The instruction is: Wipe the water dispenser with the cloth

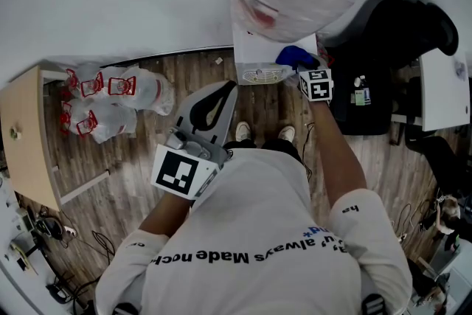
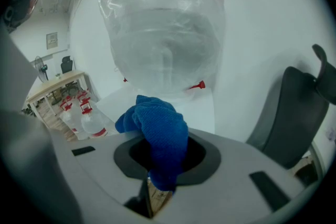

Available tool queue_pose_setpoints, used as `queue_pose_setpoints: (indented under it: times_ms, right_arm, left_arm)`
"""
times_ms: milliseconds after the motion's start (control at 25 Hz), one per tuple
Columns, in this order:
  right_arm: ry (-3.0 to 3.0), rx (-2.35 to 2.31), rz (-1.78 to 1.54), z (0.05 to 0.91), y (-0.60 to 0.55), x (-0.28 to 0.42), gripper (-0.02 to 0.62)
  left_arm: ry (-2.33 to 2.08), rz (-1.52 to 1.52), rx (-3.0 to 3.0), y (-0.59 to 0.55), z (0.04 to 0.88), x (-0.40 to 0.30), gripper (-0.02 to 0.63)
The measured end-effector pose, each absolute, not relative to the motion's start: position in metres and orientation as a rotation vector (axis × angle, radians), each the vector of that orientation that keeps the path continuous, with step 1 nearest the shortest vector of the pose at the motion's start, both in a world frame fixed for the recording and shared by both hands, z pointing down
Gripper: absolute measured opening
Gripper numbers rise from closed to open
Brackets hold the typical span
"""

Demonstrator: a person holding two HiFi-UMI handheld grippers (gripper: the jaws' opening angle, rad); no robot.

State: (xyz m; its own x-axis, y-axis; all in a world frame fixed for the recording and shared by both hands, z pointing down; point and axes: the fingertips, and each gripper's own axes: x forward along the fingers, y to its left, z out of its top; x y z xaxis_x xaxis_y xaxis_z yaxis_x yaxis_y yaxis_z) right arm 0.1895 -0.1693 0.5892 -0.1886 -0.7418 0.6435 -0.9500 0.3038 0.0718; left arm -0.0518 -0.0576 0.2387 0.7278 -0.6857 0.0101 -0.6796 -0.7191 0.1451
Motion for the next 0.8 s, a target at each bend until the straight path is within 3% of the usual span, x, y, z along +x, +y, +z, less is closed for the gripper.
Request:
queue_pose_setpoints:
  times_ms: [400,800]
  right_arm:
    - [-1.979,1.606,0.381,0.541,-0.224,0.253,0.083]
    - [-1.963,1.549,0.391,0.556,-0.294,0.282,0.083]
  left_arm:
    - [-1.123,-0.053,2.777,-0.068,0.241,-0.051,0.018]
    - [-1.202,-0.013,2.733,-0.095,0.248,-0.054,0.018]
